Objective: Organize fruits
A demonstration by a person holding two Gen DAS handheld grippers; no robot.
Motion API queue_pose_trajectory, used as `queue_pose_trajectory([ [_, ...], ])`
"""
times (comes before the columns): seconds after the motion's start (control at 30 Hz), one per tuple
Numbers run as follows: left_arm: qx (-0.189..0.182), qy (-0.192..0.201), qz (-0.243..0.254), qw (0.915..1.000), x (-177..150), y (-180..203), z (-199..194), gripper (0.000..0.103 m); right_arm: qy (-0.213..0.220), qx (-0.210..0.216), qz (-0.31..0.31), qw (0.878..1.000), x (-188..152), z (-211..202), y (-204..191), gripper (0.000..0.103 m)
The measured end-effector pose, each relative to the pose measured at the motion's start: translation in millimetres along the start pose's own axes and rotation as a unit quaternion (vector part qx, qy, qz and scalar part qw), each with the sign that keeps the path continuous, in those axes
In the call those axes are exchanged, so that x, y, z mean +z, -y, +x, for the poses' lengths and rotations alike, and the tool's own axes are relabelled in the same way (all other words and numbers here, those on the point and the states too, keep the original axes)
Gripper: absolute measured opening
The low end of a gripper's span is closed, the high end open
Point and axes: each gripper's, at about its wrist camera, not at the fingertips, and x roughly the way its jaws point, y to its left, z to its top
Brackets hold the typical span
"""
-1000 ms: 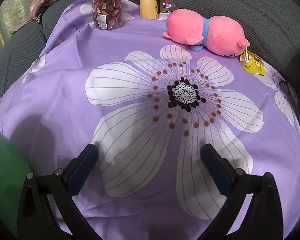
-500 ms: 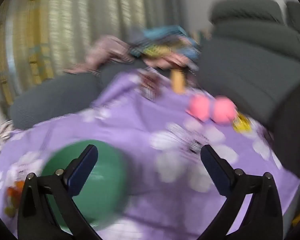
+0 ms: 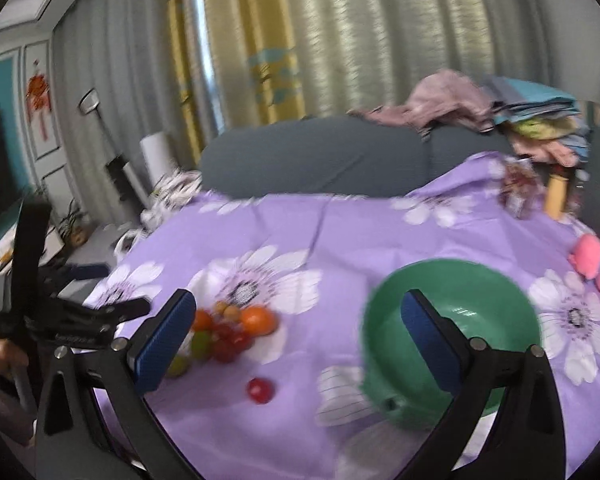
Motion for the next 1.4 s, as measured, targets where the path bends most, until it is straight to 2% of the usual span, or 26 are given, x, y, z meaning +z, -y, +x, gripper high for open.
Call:
queue_pose_trajectory([
  [0.07,-0.039,-0.016,-0.025,0.9988,-2.1,-8.4,4.4,0.103,-0.022,0.03,0.005,0.999,-2.9,6.6,-9.3,0.103],
  [0.17,-0.115,-0.043,-0.08,0.9892,-6.7,-24.5,12.9,0.103,-0.048,0.066,0.018,0.997,-6.6,25.2,-19.2,0.103],
  [0.3,-0.137,-0.071,-0.108,0.9821,-12.2,-32.6,21.8,0.103,-0.069,0.097,0.037,0.992,-20.2,38.6,-27.5,0.103],
  [0.4,-0.179,-0.084,-0.132,0.9715,-20.1,-38.9,28.3,0.103,-0.096,0.114,0.038,0.988,-31.5,48.1,-28.7,0.103],
  [0.53,-0.221,-0.098,-0.126,0.9622,-31.7,-41.2,34.3,0.103,-0.133,0.112,0.009,0.985,-45.3,58.7,-39.7,0.103],
  [0.6,-0.221,-0.109,-0.111,0.9627,-37.4,-42.1,35.6,0.103,-0.157,0.113,0.004,0.981,-51.0,65.7,-43.1,0.103],
  [0.7,-0.192,-0.119,-0.079,0.9711,-42.5,-40.2,36.2,0.103,-0.171,0.11,-0.008,0.979,-57.9,72.5,-45.3,0.103],
  [0.8,-0.175,-0.128,-0.07,0.9738,-47.0,-43.1,40.9,0.103,-0.184,0.112,-0.004,0.976,-61.4,77.7,-44.8,0.103],
  [0.93,-0.186,-0.13,-0.078,0.9708,-47.9,-45.3,46.3,0.103,-0.194,0.099,-0.009,0.976,-67.3,83.9,-41.3,0.102],
  [1.1,-0.179,-0.127,-0.07,0.9731,-44.9,-41.2,48.0,0.103,-0.207,0.093,0.015,0.974,-74.2,94.1,-33.3,0.099],
  [1.17,-0.189,-0.122,-0.064,0.9722,-42.1,-37.1,47.0,0.103,-0.213,0.091,0.013,0.973,-77.0,97.6,-32.5,0.097],
  [1.33,-0.21,-0.11,-0.033,0.9708,-31.1,-18.9,49.3,0.103,-0.226,0.087,0.017,0.97,-80.9,104.7,-29.2,0.083],
  [1.4,-0.216,-0.11,-0.02,0.97,-26.4,-11.2,54.2,0.101,-0.233,0.083,0.022,0.969,-82.5,108.2,-26.6,0.08],
])
